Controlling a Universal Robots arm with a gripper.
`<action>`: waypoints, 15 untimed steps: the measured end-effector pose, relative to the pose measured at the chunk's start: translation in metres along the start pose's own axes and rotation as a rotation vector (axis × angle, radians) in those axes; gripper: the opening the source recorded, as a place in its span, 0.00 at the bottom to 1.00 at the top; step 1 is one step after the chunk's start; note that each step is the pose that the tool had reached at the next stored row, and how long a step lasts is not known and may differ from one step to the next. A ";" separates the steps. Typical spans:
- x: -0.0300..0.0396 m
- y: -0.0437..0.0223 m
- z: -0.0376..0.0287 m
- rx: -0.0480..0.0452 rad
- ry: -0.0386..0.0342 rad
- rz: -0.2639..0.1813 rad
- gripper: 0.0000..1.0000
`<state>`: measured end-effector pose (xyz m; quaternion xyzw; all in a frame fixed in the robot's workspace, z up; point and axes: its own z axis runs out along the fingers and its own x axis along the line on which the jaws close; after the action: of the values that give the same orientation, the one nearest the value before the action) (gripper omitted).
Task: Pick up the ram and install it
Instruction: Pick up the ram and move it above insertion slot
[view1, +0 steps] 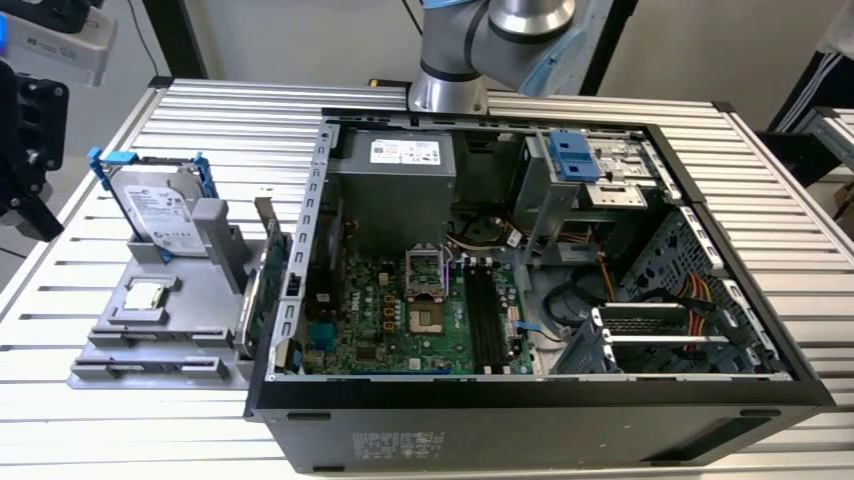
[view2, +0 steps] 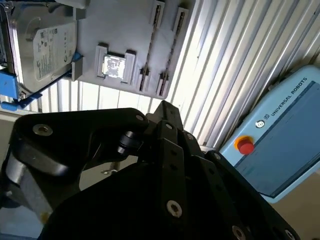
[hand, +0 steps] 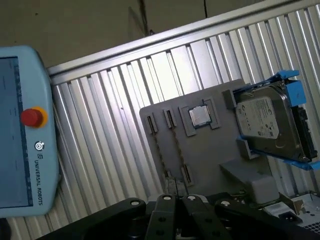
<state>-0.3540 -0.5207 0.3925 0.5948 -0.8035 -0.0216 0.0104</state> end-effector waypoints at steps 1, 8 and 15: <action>0.0000 0.0000 0.0000 -0.0001 0.0009 -0.012 0.00; -0.0001 0.0000 0.0000 -0.0002 0.0062 -0.086 0.00; -0.0002 0.0000 0.0000 -0.0002 0.0077 -0.107 0.00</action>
<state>-0.3540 -0.5205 0.3925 0.6371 -0.7704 -0.0199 0.0124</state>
